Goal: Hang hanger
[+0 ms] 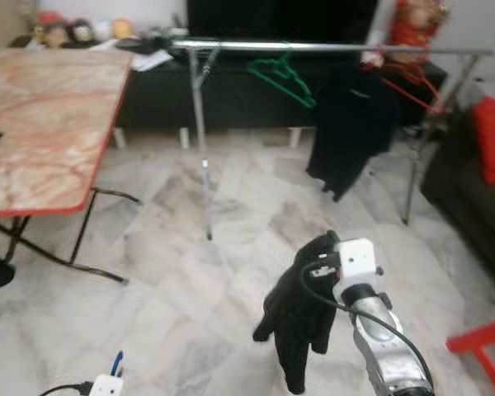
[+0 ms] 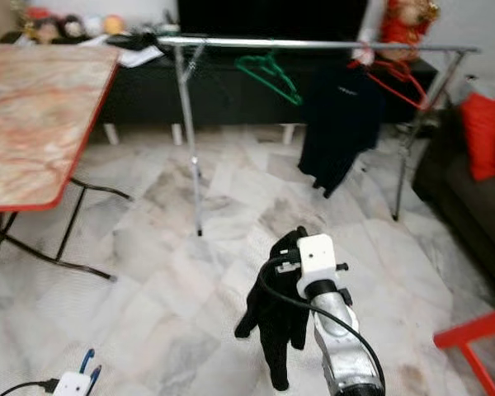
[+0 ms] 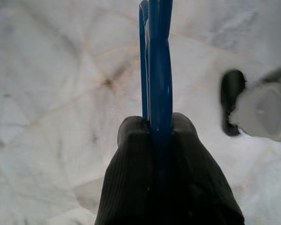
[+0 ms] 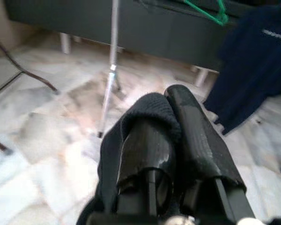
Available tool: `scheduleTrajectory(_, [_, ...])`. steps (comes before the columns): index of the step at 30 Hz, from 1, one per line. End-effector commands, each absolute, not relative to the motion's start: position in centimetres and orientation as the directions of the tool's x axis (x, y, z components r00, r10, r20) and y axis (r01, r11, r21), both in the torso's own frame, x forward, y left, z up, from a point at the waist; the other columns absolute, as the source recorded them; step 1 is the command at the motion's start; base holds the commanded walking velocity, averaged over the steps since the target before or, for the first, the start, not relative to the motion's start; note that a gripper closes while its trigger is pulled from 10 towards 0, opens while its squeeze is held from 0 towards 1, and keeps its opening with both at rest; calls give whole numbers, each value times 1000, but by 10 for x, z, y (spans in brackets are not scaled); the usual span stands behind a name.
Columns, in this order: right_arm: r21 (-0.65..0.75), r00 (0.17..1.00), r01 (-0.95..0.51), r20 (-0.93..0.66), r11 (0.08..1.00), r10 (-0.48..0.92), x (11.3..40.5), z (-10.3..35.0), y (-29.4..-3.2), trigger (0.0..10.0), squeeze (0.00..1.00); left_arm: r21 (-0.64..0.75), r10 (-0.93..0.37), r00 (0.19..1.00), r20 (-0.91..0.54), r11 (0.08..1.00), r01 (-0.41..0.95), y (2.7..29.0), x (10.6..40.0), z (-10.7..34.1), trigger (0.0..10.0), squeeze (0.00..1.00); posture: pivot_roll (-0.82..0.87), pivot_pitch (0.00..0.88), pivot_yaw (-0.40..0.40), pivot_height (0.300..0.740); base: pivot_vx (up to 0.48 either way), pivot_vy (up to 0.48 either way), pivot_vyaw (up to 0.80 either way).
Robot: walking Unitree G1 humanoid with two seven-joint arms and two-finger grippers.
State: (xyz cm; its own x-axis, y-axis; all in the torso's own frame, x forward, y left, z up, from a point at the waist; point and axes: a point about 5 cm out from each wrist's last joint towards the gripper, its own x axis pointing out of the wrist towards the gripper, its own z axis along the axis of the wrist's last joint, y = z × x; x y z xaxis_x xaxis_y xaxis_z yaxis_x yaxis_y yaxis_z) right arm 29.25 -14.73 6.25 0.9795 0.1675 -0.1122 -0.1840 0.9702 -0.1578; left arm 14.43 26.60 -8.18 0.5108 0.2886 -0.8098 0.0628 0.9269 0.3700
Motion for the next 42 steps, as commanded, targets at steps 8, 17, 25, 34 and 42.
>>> scheduleTrajectory(8, [-246,911,-306,-357,920,207,307,54,-153,10000,0,405,104,879,-466,908,107,263,246,-2,10000,0,19,0,-103,740,0,0,0])
scheduleTrajectory(17, [-334,798,-532,-506,778,328,316,56,-142,10000,0,287,-362,804,-471,799,528,224,263,46,10000,0,20,0,-108,740,0,0,0])
scheduleTrajectory(25, [-356,764,-586,-542,728,350,321,59,-131,10000,0,191,-574,560,-598,576,795,193,246,65,10000,0,23,0,-112,740,0,0,0])
scheduleTrajectory(34, [-413,744,-624,-572,663,344,324,57,-125,10000,0,-7,-711,257,-654,345,939,173,211,84,10000,0,39,0,-121,740,0,0,0])
scheduleTrajectory(42, [-419,746,-633,-553,651,370,329,62,-112,10000,0,-51,-758,207,-618,301,952,156,210,91,10000,0,39,0,-123,740,0,0,0])
